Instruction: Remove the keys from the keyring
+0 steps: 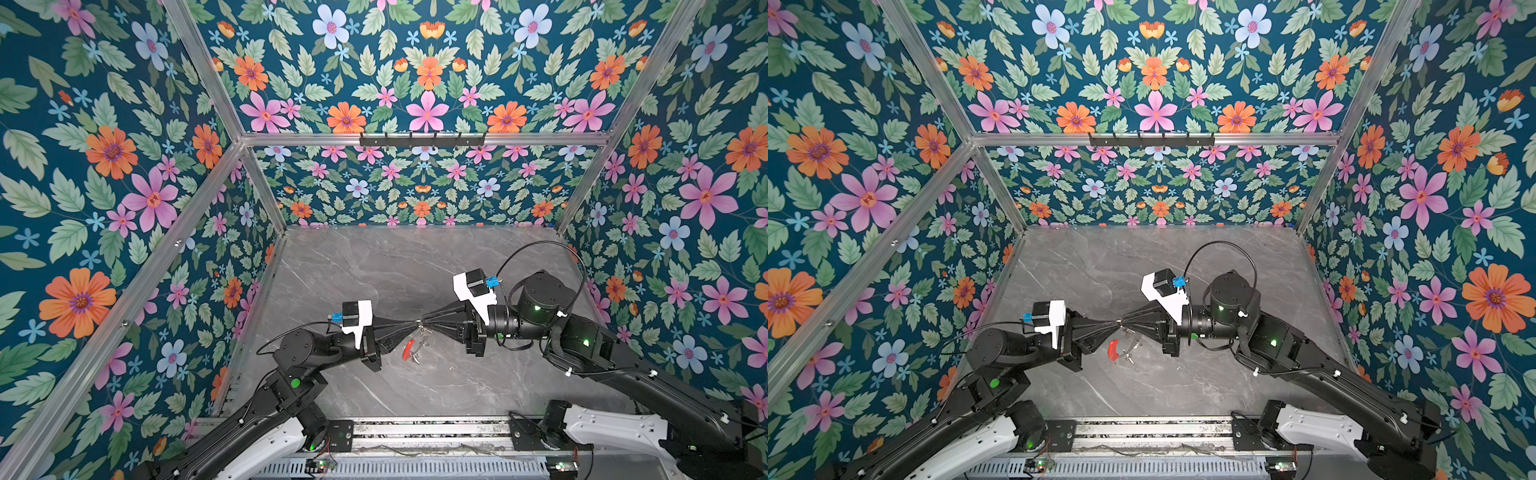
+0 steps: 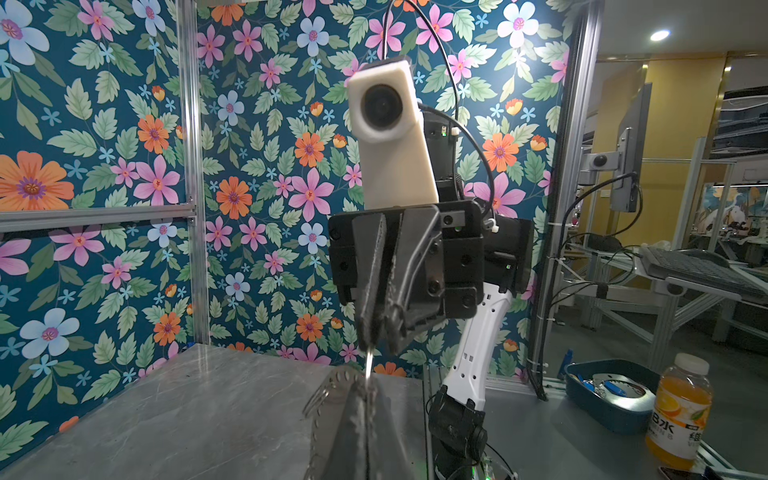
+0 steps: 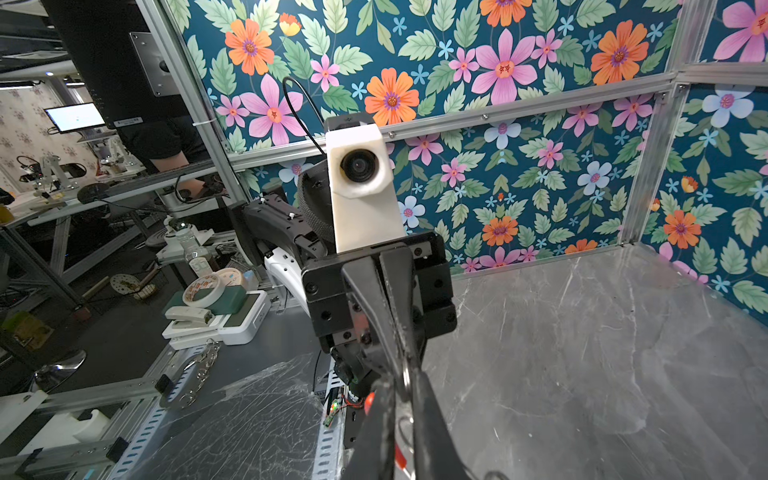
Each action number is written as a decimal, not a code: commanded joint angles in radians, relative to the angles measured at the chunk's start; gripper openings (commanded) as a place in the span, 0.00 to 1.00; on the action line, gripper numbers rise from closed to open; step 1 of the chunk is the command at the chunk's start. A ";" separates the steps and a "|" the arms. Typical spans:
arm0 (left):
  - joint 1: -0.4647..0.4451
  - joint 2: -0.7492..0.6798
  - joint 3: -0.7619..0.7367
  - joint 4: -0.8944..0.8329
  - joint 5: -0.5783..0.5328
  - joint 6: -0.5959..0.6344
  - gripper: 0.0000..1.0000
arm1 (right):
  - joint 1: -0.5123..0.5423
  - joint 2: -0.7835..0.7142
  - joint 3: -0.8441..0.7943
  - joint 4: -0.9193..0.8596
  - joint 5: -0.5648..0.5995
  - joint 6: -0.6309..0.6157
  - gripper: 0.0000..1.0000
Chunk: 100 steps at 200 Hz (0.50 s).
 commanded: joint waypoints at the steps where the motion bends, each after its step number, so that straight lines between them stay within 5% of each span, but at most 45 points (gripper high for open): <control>1: 0.000 -0.005 0.006 0.047 -0.011 0.006 0.00 | 0.001 0.005 0.006 -0.013 -0.022 0.011 0.11; 43: 0.001 -0.009 0.011 0.038 -0.014 0.010 0.00 | 0.001 0.012 0.013 -0.025 -0.025 0.015 0.17; 77: 0.001 -0.003 0.015 0.034 -0.009 0.008 0.00 | 0.001 0.014 0.020 -0.031 -0.032 0.015 0.00; 100: 0.001 0.002 0.030 0.003 -0.006 0.006 0.00 | 0.000 0.013 0.031 -0.046 -0.033 0.019 0.00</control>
